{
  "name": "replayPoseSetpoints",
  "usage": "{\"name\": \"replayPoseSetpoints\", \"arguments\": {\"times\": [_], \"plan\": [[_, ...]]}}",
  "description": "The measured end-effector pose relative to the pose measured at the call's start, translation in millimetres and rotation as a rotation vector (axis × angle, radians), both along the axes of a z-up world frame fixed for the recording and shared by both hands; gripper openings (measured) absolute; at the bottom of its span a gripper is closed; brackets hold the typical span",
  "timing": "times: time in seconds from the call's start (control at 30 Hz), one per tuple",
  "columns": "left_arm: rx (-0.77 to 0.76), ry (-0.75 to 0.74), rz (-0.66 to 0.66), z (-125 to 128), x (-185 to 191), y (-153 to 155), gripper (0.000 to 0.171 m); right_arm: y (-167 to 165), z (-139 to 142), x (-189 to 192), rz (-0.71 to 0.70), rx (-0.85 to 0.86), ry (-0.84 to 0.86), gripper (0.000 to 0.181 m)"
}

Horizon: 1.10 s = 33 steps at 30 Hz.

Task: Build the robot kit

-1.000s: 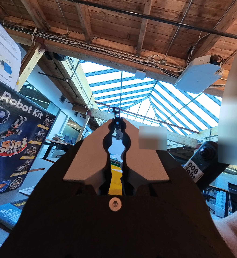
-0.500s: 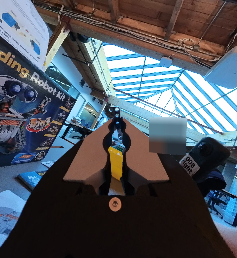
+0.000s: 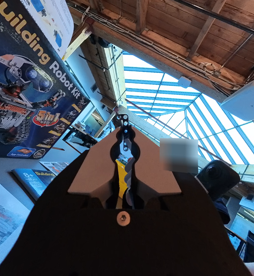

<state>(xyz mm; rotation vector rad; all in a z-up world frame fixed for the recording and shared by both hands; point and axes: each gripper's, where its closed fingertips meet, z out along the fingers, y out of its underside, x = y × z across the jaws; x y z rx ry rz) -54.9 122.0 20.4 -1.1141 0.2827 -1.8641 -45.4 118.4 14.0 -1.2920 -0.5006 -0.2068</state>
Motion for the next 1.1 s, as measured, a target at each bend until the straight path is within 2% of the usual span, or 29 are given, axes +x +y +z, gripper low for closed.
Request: {"name": "replayPoseSetpoints", "arguments": {"times": [0.27, 0.7, 0.83, 0.87, 0.97, 1.0, 1.1], "plan": [[-0.035, 0.021, -0.024, -3, 0, 1, 0.004, 0, -3, 0, 0.017, -0.017, 0.043, 0.006], [-0.059, 0.029, -0.080, -4, 3, 1, 0.004, 0, -5, 3, 0.105, -0.071, 0.228, 0.006], [-0.045, 0.086, -0.082, -7, 4, 1, 0.005, 0, -6, 5, 0.096, -0.067, 0.147, 0.005], [-0.051, 0.109, -0.084, -9, 4, 1, 0.004, 1, -6, 9, 0.097, -0.074, 0.169, 0.005], [-0.107, 0.057, -0.104, -8, -7, 3, 0.004, 8, -18, 20, 0.234, -0.218, 0.515, 0.006], [-0.111, 0.040, -0.099, -9, -11, 4, 0.004, 9, -21, 27, 0.239, -0.235, 0.571, 0.005], [-0.074, 0.093, -0.060, -12, -12, 8, 0.004, 7, -17, 28, 0.240, -0.226, 0.502, 0.006]]}}
